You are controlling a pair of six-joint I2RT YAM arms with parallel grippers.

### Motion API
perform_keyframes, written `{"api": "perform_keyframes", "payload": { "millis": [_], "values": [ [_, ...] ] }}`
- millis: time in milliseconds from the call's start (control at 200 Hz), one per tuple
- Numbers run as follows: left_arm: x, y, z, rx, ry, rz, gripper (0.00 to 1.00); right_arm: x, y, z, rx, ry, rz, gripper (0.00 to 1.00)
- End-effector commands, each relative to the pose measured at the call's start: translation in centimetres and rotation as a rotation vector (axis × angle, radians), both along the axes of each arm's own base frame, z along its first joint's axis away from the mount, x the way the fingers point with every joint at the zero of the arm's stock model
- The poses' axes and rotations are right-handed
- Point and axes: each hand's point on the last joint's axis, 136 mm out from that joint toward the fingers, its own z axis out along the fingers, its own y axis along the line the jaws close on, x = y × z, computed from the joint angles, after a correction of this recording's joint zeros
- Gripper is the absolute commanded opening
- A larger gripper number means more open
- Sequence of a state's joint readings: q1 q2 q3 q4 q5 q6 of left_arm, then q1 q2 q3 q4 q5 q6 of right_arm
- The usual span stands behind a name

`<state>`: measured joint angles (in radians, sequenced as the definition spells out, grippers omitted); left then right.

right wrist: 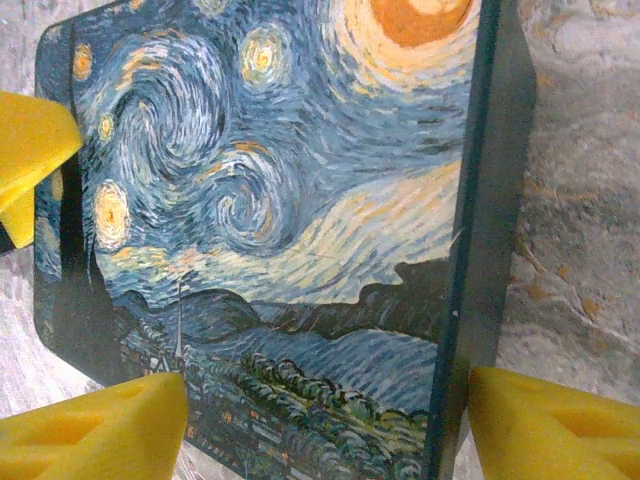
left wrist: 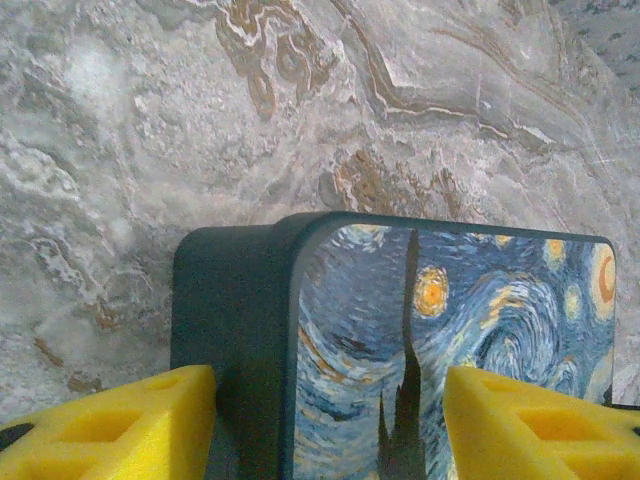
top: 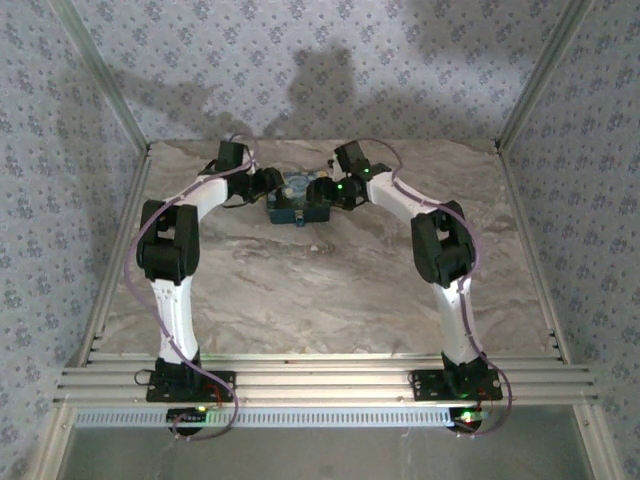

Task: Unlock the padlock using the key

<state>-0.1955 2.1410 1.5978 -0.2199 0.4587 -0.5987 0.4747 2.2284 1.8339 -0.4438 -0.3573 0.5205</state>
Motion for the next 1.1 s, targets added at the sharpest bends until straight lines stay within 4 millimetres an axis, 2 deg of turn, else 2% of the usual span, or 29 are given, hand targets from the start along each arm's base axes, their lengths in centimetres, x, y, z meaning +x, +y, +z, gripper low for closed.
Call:
{"api": "perform_keyframes", "payload": {
  "millis": [0,125,180,305,405,460,520,640,724,794,904,1014,1094],
  "values": [
    [0.5,0.0,2.0,-0.014,-0.018,-0.021,0.62,0.3,1.3,1.7,0.06,0.005,0.02,0.78],
    [0.5,1.5,4.0,0.029,-0.049,-0.005,0.63,-0.5,0.8,3.1,0.059,0.02,0.021,0.82],
    [0.3,2.5,4.8,0.057,-0.053,0.013,0.65,-0.8,-0.1,3.8,0.034,0.02,0.013,0.84],
    [-0.6,4.3,6.9,0.083,-0.07,0.035,0.66,-2.2,-3.4,6.0,-0.063,-0.002,-0.008,0.85],
    [-2.5,4.8,8.6,0.098,-0.089,0.026,0.66,-4.1,-7.3,7.5,-0.149,-0.022,-0.026,0.81],
    [-4.3,4.6,9.3,0.096,-0.095,0.012,0.66,-5.1,-9.9,7.6,-0.199,-0.017,-0.04,0.77],
    [-6.4,3.9,9.6,0.098,-0.105,-0.009,0.66,-6.4,-13.1,6.6,-0.265,0.023,-0.066,0.73],
    [-12.2,1.5,8.2,0.128,-0.086,-0.079,0.66,-7.9,-19.2,4.2,-0.374,0.119,-0.128,0.65],
    [-16.5,-0.8,6.8,0.16,-0.069,-0.144,0.66,-7.7,-21.9,3.0,-0.439,0.154,-0.156,0.63],
    [-19.7,-2.7,5.8,0.178,-0.066,-0.194,0.66,-6.9,-22.8,2.2,-0.481,0.177,-0.166,0.62],
    [-23.3,-5.3,4.4,0.175,-0.059,-0.239,0.66,-4.5,-22.5,1.3,-0.508,0.172,-0.168,0.6],
    [-25.2,-7.7,3.5,0.166,-0.061,-0.286,0.66,-2.4,-21.4,0.5,-0.517,0.168,-0.156,0.57],
    [-25.7,-8.8,3.0,0.184,-0.061,-0.315,0.66,-1.4,-20.8,-0.3,-0.529,0.182,-0.138,0.55]
  ]
}}
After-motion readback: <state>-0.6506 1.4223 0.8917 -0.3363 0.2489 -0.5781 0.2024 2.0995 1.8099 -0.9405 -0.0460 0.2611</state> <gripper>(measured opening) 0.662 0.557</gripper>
